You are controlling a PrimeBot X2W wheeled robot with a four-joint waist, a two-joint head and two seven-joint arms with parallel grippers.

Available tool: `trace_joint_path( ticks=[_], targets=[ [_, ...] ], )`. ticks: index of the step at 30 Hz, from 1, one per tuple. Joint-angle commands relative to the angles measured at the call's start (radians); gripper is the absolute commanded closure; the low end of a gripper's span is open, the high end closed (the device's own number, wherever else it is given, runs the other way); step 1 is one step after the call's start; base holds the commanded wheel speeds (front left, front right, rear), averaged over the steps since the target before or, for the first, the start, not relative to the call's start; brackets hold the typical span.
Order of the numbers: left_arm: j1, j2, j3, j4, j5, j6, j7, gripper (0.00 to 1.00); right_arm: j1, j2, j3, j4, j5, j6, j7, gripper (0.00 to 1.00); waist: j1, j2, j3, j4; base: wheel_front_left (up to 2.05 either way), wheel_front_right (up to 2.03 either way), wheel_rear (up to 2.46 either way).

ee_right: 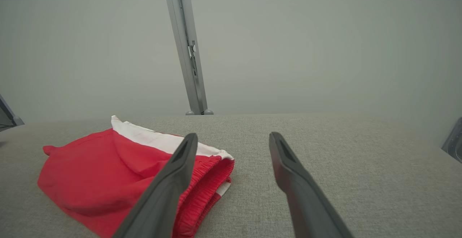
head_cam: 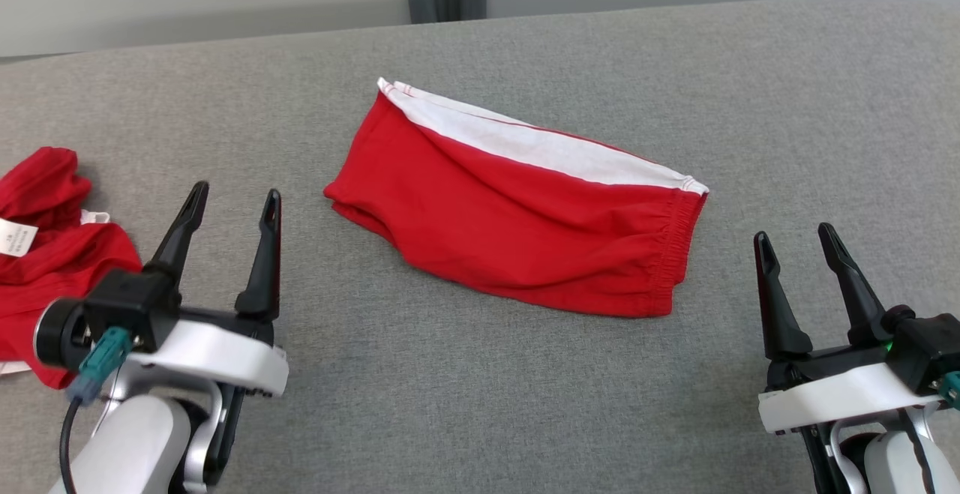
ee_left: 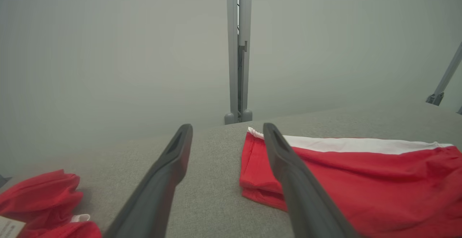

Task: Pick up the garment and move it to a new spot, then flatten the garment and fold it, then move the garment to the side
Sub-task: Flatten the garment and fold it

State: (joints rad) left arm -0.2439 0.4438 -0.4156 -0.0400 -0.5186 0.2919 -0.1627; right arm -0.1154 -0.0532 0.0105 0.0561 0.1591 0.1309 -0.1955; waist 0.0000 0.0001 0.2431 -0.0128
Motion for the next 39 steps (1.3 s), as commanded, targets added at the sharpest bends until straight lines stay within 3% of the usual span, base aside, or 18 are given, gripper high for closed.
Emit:
trace_joint_path(
  ticks=[1, 6, 13, 23, 24, 25, 26, 34, 36, 39],
  targets=[
    [-0.038, 0.004, -0.008, 0.010, 0.010, -0.014, 0.009, 0.00, -0.013, -0.001, 0.003, 0.000, 0.008, 0.000, -0.006, 0.00, 0.0000, -0.0001, 0.010, -0.010, 0.00, 0.00, 0.00],
    [-0.164, 0.004, -0.058, 0.097, -0.001, -0.105, 0.080, 0.00, -0.027, 0.000, 0.022, 0.010, 0.018, 0.000, -0.010, 0.00, 0.0000, -0.0001, 0.044, -0.048, 0.00, 0.00, 0.00],
    [-0.289, -0.021, -0.077, 0.368, -0.091, -0.229, 0.180, 0.00, -0.068, 0.000, 0.084, 0.047, 0.049, 0.000, -0.035, 0.00, 0.0000, -0.0001, 0.087, -0.119, 0.00, 0.00, 0.00],
    [-0.374, -0.058, -0.083, 0.690, -0.186, -0.342, 0.279, 0.00, -0.098, 0.000, 0.112, 0.093, 0.088, 0.000, -0.064, 0.00, 0.0000, -0.0001, 0.119, -0.158, 0.00, 0.00, 0.00],
    [-0.374, -0.066, -0.087, 0.704, -0.193, -0.351, 0.288, 0.03, -0.099, 0.000, 0.111, 0.097, 0.090, 0.000, -0.065, 0.00, 0.0000, -0.0001, 0.119, -0.157, 0.00, 0.00, 0.00],
    [-0.378, -0.070, -0.094, 0.717, -0.196, -0.360, 0.301, 0.58, -0.101, 0.000, 0.110, 0.099, 0.091, 0.000, -0.064, 0.00, 0.0000, -0.0001, 0.120, -0.155, 0.00, 0.00, 0.00],
    [-0.377, -0.077, -0.098, 0.731, -0.205, -0.369, 0.312, 1.00, -0.102, 0.000, 0.111, 0.102, 0.091, 0.000, -0.066, 0.00, 0.0000, -0.0001, 0.119, -0.154, 0.00, 0.00, 0.00],
    [-0.382, -0.100, -0.108, 0.751, -0.235, -0.395, 0.311, 1.00, -0.100, 0.000, 0.108, 0.108, 0.100, 0.000, -0.072, 0.00, 0.0000, -0.0001, 0.104, -0.137, 0.00, 0.00, 0.00],
    [-0.370, -0.103, -0.094, 0.740, -0.248, -0.390, 0.286, 1.00, -0.096, 0.000, 0.104, 0.111, 0.099, 0.000, -0.073, 0.00, 0.0000, -0.0001, 0.097, -0.130, 0.00, 0.00, 0.00],
    [-0.339, -0.102, -0.073, 0.713, -0.244, -0.347, 0.229, 1.00, -0.088, 0.000, 0.090, 0.112, 0.092, 0.000, -0.073, 0.00, 0.0000, -0.0001, 0.084, -0.113, 0.00, 0.00, 0.00]
  ],
)
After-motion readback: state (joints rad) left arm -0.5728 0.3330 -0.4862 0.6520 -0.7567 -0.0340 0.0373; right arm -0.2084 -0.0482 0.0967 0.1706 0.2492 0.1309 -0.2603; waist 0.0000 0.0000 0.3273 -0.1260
